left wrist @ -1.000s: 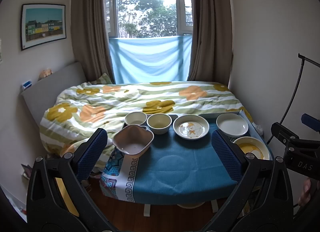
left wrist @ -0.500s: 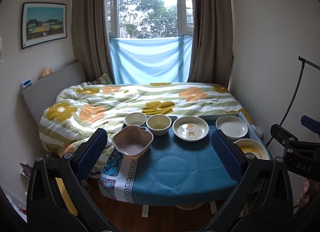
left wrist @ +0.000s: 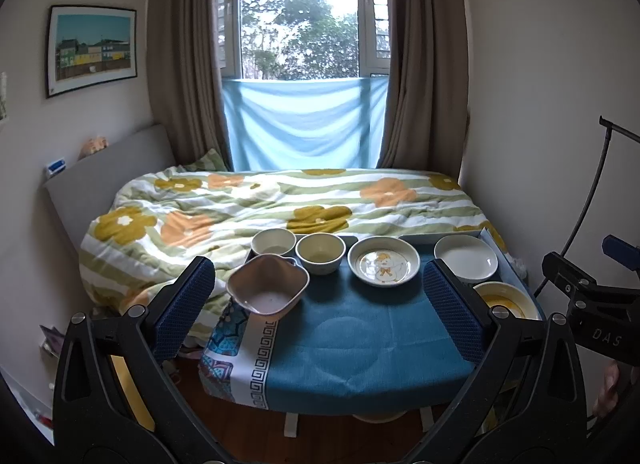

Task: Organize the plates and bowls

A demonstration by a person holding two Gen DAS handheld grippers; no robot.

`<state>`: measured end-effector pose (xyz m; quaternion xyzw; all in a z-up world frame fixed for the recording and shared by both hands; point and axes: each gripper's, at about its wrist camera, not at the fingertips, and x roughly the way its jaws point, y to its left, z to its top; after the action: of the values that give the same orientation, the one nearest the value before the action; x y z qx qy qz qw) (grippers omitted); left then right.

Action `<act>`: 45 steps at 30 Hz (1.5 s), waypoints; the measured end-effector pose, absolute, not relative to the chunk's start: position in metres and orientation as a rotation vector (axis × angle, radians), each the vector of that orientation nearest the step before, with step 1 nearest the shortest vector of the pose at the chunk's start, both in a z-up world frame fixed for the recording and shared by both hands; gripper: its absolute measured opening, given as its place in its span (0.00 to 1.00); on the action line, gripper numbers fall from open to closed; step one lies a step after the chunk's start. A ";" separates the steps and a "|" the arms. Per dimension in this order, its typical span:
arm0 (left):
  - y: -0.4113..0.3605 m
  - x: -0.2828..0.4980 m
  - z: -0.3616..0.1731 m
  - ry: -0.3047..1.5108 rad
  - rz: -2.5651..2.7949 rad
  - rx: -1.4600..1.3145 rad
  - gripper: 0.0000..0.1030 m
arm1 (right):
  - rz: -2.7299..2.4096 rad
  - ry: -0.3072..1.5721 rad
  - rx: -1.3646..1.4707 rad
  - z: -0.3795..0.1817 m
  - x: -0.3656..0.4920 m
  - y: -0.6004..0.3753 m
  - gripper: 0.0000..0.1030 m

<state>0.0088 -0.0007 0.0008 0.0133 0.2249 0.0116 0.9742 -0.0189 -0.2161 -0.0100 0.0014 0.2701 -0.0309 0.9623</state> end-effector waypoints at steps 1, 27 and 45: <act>-0.001 0.008 0.000 0.453 0.025 0.030 0.99 | -0.063 0.546 0.002 -0.010 -0.020 -0.217 1.00; -0.013 0.037 -0.022 0.551 -0.130 0.088 0.99 | -0.107 0.609 0.090 -0.029 -0.014 -0.229 1.00; -0.193 0.191 -0.198 1.076 -0.507 0.018 0.99 | -0.041 0.982 0.458 -0.194 0.041 -0.434 0.94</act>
<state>0.1911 -0.1931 -0.1980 0.0085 0.5069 -0.2386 0.8283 0.0414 -0.4340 -0.1937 0.2178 0.4672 -0.0195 0.8567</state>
